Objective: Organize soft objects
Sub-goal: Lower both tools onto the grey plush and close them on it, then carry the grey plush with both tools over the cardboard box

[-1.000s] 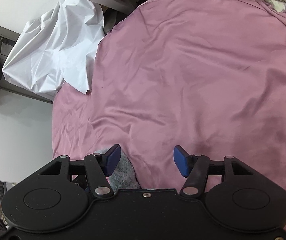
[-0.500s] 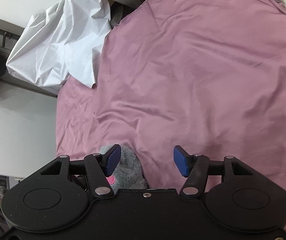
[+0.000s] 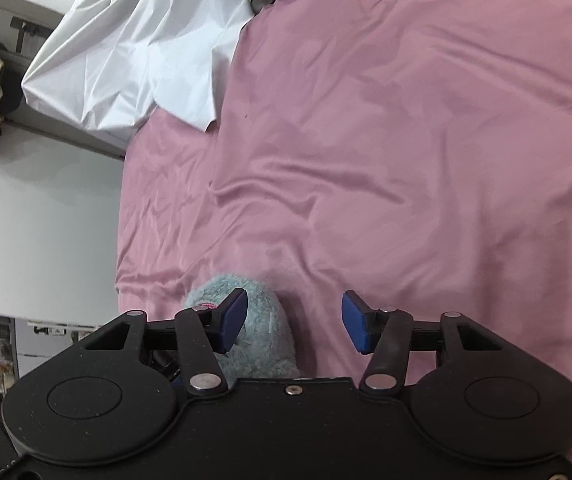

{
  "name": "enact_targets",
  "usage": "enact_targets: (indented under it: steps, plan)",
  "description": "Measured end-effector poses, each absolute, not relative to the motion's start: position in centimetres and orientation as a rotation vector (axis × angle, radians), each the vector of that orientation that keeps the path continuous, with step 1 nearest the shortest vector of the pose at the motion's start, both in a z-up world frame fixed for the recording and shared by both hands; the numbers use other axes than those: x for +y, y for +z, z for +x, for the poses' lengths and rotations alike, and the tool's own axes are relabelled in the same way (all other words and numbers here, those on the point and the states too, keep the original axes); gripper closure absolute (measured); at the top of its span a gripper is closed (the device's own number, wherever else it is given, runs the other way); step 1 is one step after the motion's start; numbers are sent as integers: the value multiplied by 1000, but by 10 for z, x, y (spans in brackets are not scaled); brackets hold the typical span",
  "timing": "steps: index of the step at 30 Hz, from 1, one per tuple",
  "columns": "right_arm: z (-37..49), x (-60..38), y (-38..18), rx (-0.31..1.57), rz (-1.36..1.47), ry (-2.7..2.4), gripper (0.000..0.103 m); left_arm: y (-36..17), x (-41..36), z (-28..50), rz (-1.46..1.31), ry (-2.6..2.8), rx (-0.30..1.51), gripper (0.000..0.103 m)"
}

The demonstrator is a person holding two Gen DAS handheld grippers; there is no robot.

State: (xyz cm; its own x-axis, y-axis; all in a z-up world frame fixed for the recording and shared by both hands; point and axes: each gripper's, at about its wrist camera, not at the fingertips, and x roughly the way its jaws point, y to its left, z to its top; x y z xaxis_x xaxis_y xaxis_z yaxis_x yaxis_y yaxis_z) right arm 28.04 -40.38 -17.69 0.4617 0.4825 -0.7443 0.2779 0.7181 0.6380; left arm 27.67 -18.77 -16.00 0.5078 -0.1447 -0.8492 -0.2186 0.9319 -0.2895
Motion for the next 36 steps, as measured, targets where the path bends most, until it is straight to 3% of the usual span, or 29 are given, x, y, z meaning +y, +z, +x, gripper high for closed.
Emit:
enact_targets:
  steps: [10, 19, 21, 23, 36]
  plan:
    - [295, -383, -185, 1163, 756, 154, 52, -161, -165, 277, -473, 36, 1028, 79]
    - [299, -362, -186, 1162, 695, 165, 53, -165, -154, 278, -497, 24, 1032, 82]
    - [301, -361, -190, 1173, 715, 168, 61, -167, -154, 278, -496, 20, 1041, 82]
    - [301, -361, -192, 1171, 745, 175, 81, -171, -155, 279, -513, 3, 1071, 81]
    - [293, -360, -168, 1069, 739, 261, 87, -141, -152, 272, -499, 24, 1009, 89]
